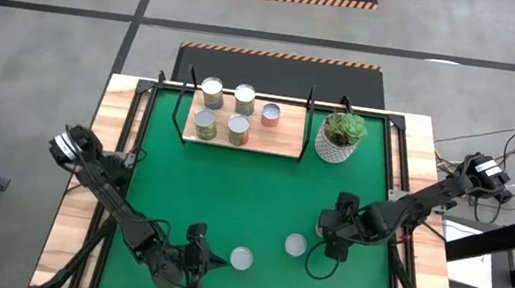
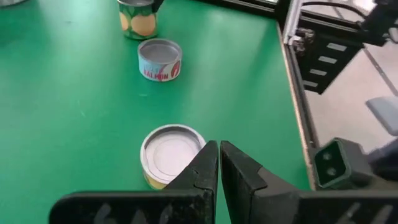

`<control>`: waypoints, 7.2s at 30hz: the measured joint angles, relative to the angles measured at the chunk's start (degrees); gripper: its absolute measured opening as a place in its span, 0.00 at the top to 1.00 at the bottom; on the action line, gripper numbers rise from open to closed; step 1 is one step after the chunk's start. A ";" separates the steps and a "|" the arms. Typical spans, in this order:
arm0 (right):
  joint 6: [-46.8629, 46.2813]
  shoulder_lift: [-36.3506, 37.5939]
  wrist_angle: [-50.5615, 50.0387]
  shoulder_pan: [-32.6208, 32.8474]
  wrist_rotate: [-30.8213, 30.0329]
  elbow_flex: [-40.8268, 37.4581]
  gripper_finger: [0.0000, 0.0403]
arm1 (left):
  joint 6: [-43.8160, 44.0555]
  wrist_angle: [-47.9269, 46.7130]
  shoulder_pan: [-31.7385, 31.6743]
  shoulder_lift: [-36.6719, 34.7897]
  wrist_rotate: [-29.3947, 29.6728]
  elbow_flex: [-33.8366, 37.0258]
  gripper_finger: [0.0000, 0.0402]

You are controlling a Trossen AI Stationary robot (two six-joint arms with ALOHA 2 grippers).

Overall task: Pick and place cans onto a shelf
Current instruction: Put the canned peach on the shelf

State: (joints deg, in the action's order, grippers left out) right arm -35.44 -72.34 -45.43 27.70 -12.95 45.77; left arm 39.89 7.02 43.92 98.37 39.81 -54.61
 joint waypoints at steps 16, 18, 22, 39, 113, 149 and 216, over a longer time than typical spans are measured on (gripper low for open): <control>11.75 -4.03 -8.49 -5.68 -5.10 31.28 0.35 | -20.89 -22.60 3.96 -25.76 34.04 1.06 1.00; 16.37 -6.70 -8.73 -7.39 -5.02 36.35 0.35 | -22.47 -22.72 3.96 -27.62 37.34 1.83 1.00; 26.95 -13.70 -11.40 -11.70 -4.88 47.16 0.35 | -20.86 -25.35 3.98 -30.12 39.81 2.56 1.00; 41.71 -34.04 -16.76 -36.71 11.69 65.46 0.46 | -19.95 -26.98 4.05 -29.80 39.57 2.73 1.00; 58.62 -13.94 37.18 -20.22 11.93 24.47 0.49 | 73.69 -85.64 -9.19 -12.30 -27.31 12.11 0.28; 57.42 -10.91 27.84 -20.22 11.89 24.14 0.49 | 53.60 -74.61 -3.45 -1.10 16.03 -12.82 0.41; 51.47 -17.05 54.30 -19.50 21.88 23.13 0.30 | 1.11 -33.98 -3.04 -0.18 40.86 -15.10 0.37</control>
State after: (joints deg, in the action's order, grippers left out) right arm 16.03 -89.38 8.86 8.21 8.93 68.90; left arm 40.99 -26.96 40.88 98.19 80.66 -69.71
